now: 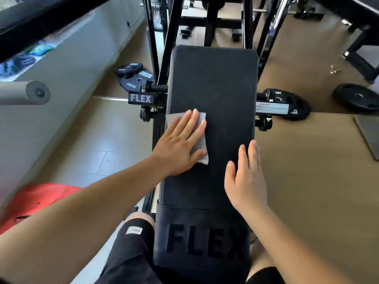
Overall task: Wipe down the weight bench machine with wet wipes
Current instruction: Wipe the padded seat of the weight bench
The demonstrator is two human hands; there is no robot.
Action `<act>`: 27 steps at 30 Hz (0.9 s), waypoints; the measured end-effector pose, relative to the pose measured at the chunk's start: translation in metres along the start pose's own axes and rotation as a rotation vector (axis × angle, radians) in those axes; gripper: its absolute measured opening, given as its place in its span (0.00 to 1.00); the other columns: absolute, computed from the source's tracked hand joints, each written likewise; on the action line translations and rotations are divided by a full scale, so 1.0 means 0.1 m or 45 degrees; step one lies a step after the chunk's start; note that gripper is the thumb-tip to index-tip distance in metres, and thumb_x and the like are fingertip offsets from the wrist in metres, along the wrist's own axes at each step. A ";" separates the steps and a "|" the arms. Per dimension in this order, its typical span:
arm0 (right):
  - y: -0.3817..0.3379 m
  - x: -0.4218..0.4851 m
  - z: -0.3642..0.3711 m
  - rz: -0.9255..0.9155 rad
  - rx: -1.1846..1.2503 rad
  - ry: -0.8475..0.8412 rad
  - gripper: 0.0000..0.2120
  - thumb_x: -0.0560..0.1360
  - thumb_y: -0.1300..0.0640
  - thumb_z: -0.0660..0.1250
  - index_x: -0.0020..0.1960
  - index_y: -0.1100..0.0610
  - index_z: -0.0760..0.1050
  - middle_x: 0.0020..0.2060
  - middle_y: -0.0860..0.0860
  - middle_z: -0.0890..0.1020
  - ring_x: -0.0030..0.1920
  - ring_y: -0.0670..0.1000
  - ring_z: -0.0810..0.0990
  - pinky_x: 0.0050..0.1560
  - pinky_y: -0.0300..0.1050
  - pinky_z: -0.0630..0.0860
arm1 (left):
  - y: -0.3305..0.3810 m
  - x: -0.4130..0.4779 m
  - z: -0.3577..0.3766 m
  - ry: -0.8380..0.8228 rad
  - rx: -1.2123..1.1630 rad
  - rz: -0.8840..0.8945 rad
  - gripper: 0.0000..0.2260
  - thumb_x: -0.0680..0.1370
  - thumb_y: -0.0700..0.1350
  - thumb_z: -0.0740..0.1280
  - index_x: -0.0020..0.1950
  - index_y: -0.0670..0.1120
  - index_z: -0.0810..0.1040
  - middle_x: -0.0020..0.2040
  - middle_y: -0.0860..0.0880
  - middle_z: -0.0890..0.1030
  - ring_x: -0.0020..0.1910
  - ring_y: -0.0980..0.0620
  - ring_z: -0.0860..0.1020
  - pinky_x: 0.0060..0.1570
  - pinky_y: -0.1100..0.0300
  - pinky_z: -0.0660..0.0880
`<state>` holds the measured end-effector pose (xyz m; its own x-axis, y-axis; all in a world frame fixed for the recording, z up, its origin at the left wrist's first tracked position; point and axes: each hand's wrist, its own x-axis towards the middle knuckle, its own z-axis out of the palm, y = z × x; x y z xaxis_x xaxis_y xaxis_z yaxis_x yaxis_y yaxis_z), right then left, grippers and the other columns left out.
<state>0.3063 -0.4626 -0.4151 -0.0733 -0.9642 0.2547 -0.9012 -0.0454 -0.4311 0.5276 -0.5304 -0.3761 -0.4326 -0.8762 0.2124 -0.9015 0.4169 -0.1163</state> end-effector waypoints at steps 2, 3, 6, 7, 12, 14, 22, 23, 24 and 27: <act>0.06 -0.10 0.03 -0.181 -0.104 0.010 0.28 0.86 0.50 0.51 0.83 0.58 0.55 0.84 0.54 0.51 0.84 0.52 0.47 0.82 0.57 0.53 | 0.17 0.02 0.06 0.028 -0.060 -0.114 0.34 0.85 0.63 0.47 0.85 0.44 0.48 0.84 0.39 0.44 0.83 0.42 0.40 0.81 0.42 0.47; 0.10 -0.14 0.05 -0.273 -0.120 0.019 0.28 0.85 0.51 0.51 0.83 0.57 0.57 0.84 0.52 0.54 0.84 0.51 0.49 0.82 0.58 0.54 | 0.29 -0.09 0.12 0.029 -0.086 -0.104 0.33 0.85 0.61 0.48 0.85 0.43 0.48 0.84 0.38 0.43 0.83 0.41 0.40 0.81 0.41 0.47; 0.16 -0.15 0.10 -0.331 -0.077 0.107 0.26 0.83 0.54 0.55 0.80 0.57 0.65 0.81 0.52 0.62 0.83 0.53 0.57 0.80 0.60 0.58 | 0.52 -0.61 0.26 -0.025 -0.132 0.081 0.32 0.86 0.57 0.52 0.84 0.42 0.48 0.84 0.38 0.44 0.83 0.40 0.40 0.80 0.40 0.48; 0.14 -0.14 0.12 -0.299 -0.072 0.126 0.25 0.83 0.54 0.57 0.79 0.57 0.67 0.81 0.53 0.64 0.82 0.53 0.58 0.80 0.60 0.58 | 0.55 -0.76 0.29 -0.063 -0.141 0.132 0.33 0.86 0.56 0.53 0.84 0.42 0.47 0.84 0.38 0.44 0.83 0.40 0.40 0.81 0.40 0.48; -0.15 -0.23 -0.01 -0.179 0.115 0.131 0.17 0.81 0.57 0.65 0.68 0.58 0.80 0.72 0.54 0.77 0.74 0.55 0.72 0.72 0.56 0.73 | 0.42 -0.85 0.29 -0.018 -0.240 0.134 0.31 0.86 0.56 0.52 0.85 0.44 0.49 0.85 0.44 0.46 0.84 0.46 0.42 0.81 0.44 0.50; -0.30 -0.39 -0.07 -0.076 0.313 0.039 0.12 0.79 0.57 0.68 0.62 0.56 0.82 0.58 0.48 0.81 0.59 0.51 0.80 0.57 0.52 0.81 | 0.37 -0.76 0.26 0.016 -0.350 -0.040 0.28 0.87 0.54 0.49 0.85 0.45 0.50 0.85 0.46 0.46 0.84 0.49 0.41 0.81 0.45 0.49; -0.58 -0.55 0.03 0.205 0.454 -0.252 0.03 0.77 0.53 0.74 0.47 0.52 0.81 0.46 0.45 0.75 0.43 0.48 0.79 0.43 0.45 0.80 | 0.44 -0.89 0.29 -0.004 -0.602 -0.065 0.25 0.87 0.48 0.49 0.85 0.46 0.50 0.85 0.48 0.45 0.83 0.51 0.40 0.82 0.47 0.44; -0.60 -0.56 0.04 0.197 0.494 -0.221 0.04 0.77 0.55 0.74 0.44 0.52 0.81 0.45 0.44 0.76 0.43 0.47 0.79 0.42 0.44 0.79 | 0.37 -0.92 0.27 -0.020 -0.597 -0.049 0.25 0.88 0.48 0.49 0.85 0.46 0.50 0.85 0.49 0.45 0.83 0.52 0.40 0.82 0.48 0.45; -0.62 -0.57 0.03 0.206 0.564 -0.193 0.05 0.76 0.56 0.74 0.42 0.51 0.80 0.43 0.43 0.77 0.43 0.46 0.79 0.42 0.42 0.79 | 0.32 -0.94 0.26 -0.027 -0.570 -0.038 0.25 0.88 0.48 0.49 0.85 0.46 0.50 0.85 0.49 0.45 0.83 0.52 0.40 0.82 0.48 0.46; -0.65 -0.61 -0.06 0.361 0.823 -0.174 0.07 0.74 0.58 0.75 0.40 0.52 0.78 0.39 0.45 0.83 0.41 0.46 0.82 0.42 0.39 0.79 | 0.32 -1.01 0.28 0.013 -0.487 -0.047 0.25 0.88 0.51 0.48 0.85 0.45 0.51 0.85 0.47 0.46 0.83 0.51 0.41 0.82 0.48 0.46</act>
<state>0.3667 -0.3990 -0.3973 -0.1742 -0.9841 -0.0354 -0.4188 0.1066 -0.9018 0.5427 -0.4351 -0.4282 -0.3981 -0.8906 0.2198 -0.8553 0.4470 0.2619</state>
